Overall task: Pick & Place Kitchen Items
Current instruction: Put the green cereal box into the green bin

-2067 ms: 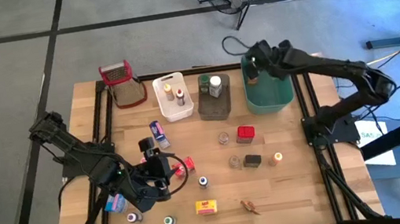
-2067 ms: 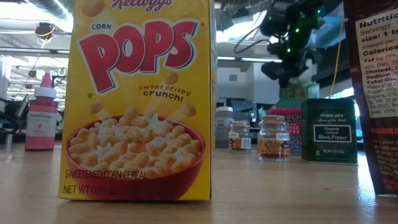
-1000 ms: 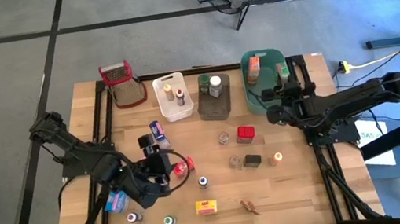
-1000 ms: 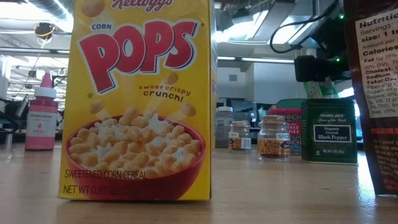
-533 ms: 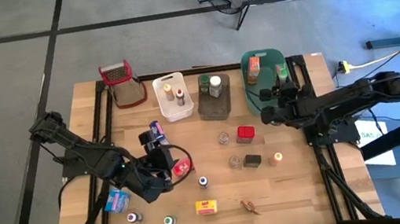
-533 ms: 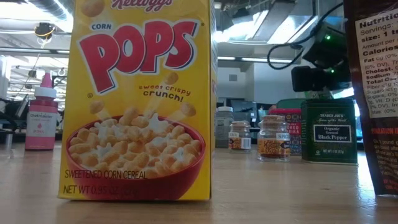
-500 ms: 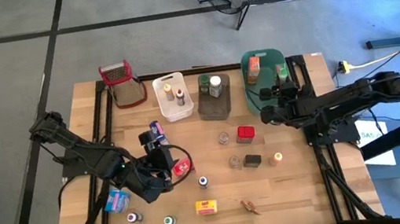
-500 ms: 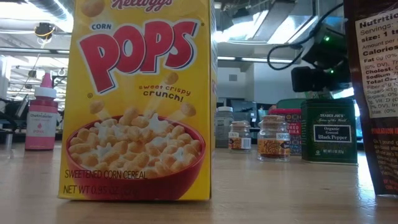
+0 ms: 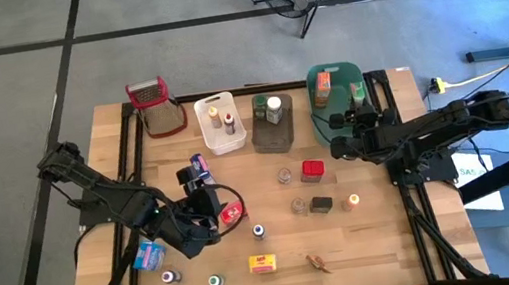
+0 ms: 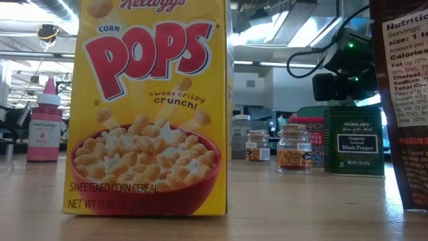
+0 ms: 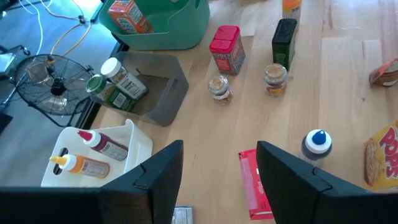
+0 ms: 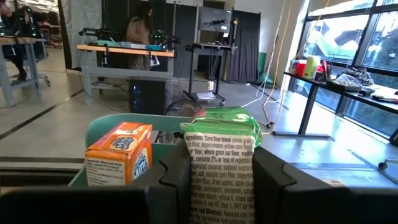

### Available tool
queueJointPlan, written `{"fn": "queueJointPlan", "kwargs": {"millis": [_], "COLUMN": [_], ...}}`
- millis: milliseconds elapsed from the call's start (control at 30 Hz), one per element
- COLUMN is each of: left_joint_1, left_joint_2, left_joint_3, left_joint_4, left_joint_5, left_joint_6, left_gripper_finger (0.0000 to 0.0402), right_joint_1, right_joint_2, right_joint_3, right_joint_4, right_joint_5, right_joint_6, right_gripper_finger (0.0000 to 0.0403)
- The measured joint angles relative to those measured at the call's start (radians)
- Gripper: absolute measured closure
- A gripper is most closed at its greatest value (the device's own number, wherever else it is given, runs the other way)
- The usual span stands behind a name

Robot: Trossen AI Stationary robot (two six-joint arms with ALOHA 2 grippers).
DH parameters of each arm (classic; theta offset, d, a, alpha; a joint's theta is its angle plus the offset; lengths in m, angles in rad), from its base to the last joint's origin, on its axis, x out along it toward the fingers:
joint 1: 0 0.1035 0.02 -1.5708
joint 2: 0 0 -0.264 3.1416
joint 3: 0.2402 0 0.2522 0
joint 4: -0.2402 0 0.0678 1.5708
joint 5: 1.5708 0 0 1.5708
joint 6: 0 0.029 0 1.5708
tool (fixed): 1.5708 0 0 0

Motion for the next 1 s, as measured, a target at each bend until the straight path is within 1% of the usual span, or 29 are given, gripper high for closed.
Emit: {"fn": "queueJointPlan", "kwargs": {"millis": [267,567,633,733,833,933,1000], "left_joint_1": [0.000,0.000,0.000,0.000,0.000,0.000,0.000], "left_joint_2": [0.000,0.000,0.000,0.000,0.000,0.000,0.000], "left_joint_3": [0.000,0.000,0.000,0.000,0.000,0.000,0.000], "left_joint_4": [0.000,0.000,0.000,0.000,0.000,0.000,0.000], "left_joint_5": [0.000,0.000,0.000,0.000,0.000,-0.002,-0.002], "left_joint_6": [-0.005,-0.007,-0.008,-0.004,0.000,0.003,0.008], "left_gripper_finger": [0.0203,0.0203,0.0203,0.0203,0.0203,0.0203,0.0203], "right_joint_1": [-0.010,-0.097,-0.116,-0.144,-0.175,-0.202,-0.206], "right_joint_2": [0.000,0.000,0.000,0.000,0.000,0.000,0.000], "right_joint_3": [0.000,0.000,0.000,0.000,0.000,0.000,0.000], "right_joint_4": [0.002,0.084,0.120,0.213,0.339,0.503,0.646], "right_joint_5": [0.000,0.000,0.000,-0.003,-0.040,-0.133,-0.214], "right_joint_6": [-0.003,-0.005,-0.029,-0.101,-0.228,-0.432,-0.632], "right_gripper_finger": [0.0294,0.0294,0.0294,0.0294,0.0294,0.0294,0.0294]}}
